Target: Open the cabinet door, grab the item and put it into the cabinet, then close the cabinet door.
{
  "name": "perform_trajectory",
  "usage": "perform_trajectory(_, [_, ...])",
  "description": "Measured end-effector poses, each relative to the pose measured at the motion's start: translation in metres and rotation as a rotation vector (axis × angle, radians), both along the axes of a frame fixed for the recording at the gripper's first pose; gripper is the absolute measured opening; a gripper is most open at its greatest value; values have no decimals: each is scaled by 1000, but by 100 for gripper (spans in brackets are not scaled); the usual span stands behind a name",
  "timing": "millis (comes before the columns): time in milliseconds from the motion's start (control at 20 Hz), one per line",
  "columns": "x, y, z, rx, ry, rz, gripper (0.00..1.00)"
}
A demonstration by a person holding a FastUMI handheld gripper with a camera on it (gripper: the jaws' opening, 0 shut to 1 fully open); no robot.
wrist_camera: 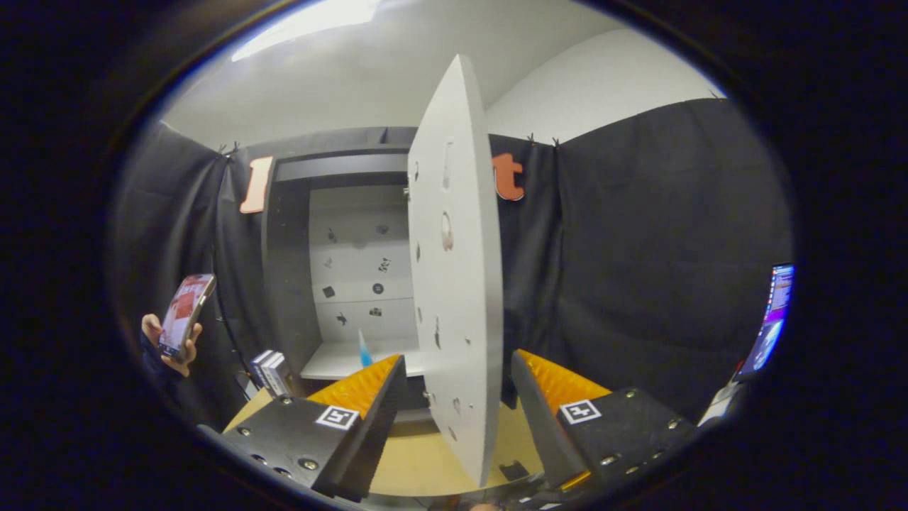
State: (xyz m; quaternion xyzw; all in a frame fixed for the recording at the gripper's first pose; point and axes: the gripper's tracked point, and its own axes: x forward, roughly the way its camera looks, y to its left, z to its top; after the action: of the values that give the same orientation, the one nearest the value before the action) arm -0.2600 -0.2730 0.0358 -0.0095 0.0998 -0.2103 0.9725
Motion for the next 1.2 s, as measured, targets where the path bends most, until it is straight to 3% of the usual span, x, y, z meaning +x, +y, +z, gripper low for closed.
perform_trajectory(300, [-11,-59,1,-59,11,-126,88])
perform_trajectory(500, [-2,-72,-3,-69,17,-135,88])
perform_trajectory(850, [11,-48,-13,-21,46,-13,87])
perform_trajectory(1200, [37,48,-23,82,67,236,87])
